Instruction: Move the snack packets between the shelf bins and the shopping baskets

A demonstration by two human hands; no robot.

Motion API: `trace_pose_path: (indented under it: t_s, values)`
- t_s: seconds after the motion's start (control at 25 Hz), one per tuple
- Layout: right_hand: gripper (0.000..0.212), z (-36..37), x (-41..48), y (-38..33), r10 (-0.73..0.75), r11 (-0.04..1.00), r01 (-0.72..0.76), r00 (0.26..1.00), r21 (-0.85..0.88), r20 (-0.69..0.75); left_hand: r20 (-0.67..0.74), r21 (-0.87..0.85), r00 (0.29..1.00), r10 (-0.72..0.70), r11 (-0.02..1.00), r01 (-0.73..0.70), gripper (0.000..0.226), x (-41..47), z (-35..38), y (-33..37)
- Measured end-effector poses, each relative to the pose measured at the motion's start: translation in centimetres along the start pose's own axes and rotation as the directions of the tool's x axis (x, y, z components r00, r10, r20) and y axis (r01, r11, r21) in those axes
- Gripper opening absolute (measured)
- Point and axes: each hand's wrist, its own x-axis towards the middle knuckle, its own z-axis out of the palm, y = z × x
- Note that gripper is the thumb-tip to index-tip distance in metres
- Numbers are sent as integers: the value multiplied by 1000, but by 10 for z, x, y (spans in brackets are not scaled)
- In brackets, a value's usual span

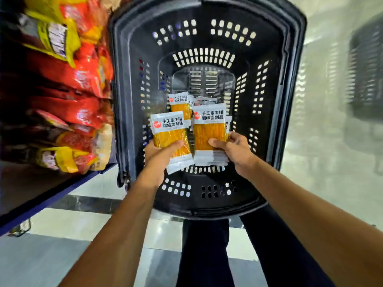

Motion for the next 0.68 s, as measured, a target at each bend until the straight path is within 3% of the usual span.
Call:
trace_pose_path:
  t_s: [0.12,0.28,0.4,0.48,0.52,0.6,0.68]
  values:
    - [35,-9,-86,-29,-68,996,70,997,-60,32,2,-27,1000,23,999,-23,38,-87,-24,26]
    - [50,-28,-204,-59,-107,994,107,990,-3,87,71,-65,994,80,995,-76,26,-197,-51,51]
    - [27,-41,-279,-58,-154,988,151,981,36,116,93,-90,984,149,986,-141,20,-262,-74,62]
    - [24,-49,-319,-47,-194,979,187,977,77,91,118,-116,976,184,978,-171,20,-293,-90,62]
    - [27,-51,-336,-37,-220,971,212,974,110,62,143,-124,972,185,978,-168,24,-305,-98,60]
    - [42,-51,-367,-9,-261,938,252,965,237,6,223,-102,959,176,982,-157,53,-325,-111,54]
    - [63,-48,-391,23,-285,876,260,958,405,3,287,-52,939,189,982,-182,57,-339,-120,46]
